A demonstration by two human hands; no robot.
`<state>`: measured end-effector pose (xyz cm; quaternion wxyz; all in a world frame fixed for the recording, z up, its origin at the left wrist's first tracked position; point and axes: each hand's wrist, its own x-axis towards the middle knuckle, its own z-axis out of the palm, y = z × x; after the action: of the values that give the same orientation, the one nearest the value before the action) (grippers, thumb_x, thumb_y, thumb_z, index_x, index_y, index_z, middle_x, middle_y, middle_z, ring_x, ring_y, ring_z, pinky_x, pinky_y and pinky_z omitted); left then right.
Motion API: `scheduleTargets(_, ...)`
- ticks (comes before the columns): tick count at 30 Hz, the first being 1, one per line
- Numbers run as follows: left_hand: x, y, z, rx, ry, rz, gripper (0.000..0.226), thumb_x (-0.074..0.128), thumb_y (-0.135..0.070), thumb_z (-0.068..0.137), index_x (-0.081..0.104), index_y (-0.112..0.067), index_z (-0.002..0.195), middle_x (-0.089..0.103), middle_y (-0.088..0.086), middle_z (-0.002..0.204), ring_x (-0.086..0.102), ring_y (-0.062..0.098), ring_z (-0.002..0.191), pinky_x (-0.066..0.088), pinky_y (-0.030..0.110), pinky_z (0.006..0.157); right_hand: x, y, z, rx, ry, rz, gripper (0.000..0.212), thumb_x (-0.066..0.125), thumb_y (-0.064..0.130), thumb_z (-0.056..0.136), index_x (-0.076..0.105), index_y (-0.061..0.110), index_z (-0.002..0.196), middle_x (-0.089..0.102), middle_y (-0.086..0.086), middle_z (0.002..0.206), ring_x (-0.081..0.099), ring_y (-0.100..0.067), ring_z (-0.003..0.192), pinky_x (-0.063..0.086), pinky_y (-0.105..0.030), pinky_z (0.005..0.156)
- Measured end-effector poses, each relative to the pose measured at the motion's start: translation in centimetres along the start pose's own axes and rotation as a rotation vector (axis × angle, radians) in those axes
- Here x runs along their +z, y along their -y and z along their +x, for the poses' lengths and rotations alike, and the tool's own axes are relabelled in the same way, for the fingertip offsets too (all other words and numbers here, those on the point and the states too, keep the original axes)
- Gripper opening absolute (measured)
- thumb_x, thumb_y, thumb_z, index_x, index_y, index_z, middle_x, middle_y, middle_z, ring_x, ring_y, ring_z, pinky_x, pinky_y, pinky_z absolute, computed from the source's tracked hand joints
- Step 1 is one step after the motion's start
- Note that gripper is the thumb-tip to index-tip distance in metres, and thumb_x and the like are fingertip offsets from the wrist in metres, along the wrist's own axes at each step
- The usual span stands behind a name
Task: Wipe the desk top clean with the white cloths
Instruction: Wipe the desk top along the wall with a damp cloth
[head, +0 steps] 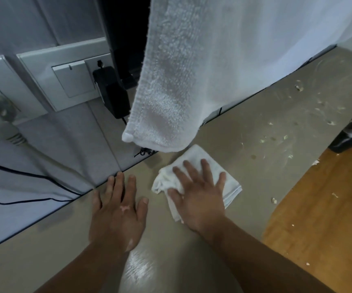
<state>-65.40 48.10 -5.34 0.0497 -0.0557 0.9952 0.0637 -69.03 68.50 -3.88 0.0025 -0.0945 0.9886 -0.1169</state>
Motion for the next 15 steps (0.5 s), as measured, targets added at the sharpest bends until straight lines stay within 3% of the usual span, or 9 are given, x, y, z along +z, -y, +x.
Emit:
scheduleTargets(5, -0.7, -2.0, 0.8, -0.002, 0.058, -0.029, 0.084, -0.014, -0.058, 0.086, 0.000, -0.029, 0.164, -0.007, 0.004, 0.174, -0.010, 0.022, 0.160, -0.002, 0.052, 0.127, 0.1, -1.7, -0.4, -0.134, 0.027, 0.012, 0.056, 0.035, 0.068, 0.099, 0.048, 0.044, 0.147, 0.042, 0.012, 0.161, 0.024, -0.030, 0.156, 0.018, -0.070, 0.118)
scheduleTargets(7, -0.8, -2.8, 1.4, -0.004, 0.063, -0.048, 0.083, -0.015, -0.057, 0.085, -0.004, -0.029, 0.163, -0.009, 0.002, 0.174, -0.012, 0.021, 0.160, -0.002, 0.050, 0.128, -0.5, -2.3, 0.8, -0.144, 0.042, 0.037, 0.056, 0.033, 0.069, 0.098, 0.043, 0.047, 0.148, 0.035, 0.016, 0.163, 0.018, -0.026, 0.158, 0.013, -0.067, 0.121)
scheduleTargets(11, -0.5, -4.3, 2.2, 0.017, 0.039, -0.047, 0.081, -0.005, -0.059, 0.092, 0.007, -0.026, 0.165, 0.003, 0.003, 0.174, -0.002, 0.022, 0.160, 0.004, 0.052, 0.128, -1.5, -3.8, 4.7, -0.086, 0.127, 0.042, 0.060, 0.027, 0.070, 0.100, 0.022, 0.049, 0.156, 0.013, 0.019, 0.170, -0.006, -0.019, 0.159, -0.003, -0.063, 0.124)
scheduleTargets(15, -0.3, -6.0, 3.2, 0.098, 0.027, 0.003, 0.071, 0.009, -0.057, 0.098, 0.022, -0.027, 0.161, 0.020, 0.006, 0.169, 0.009, 0.027, 0.159, 0.014, 0.057, 0.125, -2.6, -6.6, 9.3, -0.033, 0.102, 0.041, 0.061, 0.030, 0.069, 0.100, 0.025, 0.047, 0.156, 0.016, 0.017, 0.170, -0.001, -0.021, 0.159, 0.001, -0.064, 0.123)
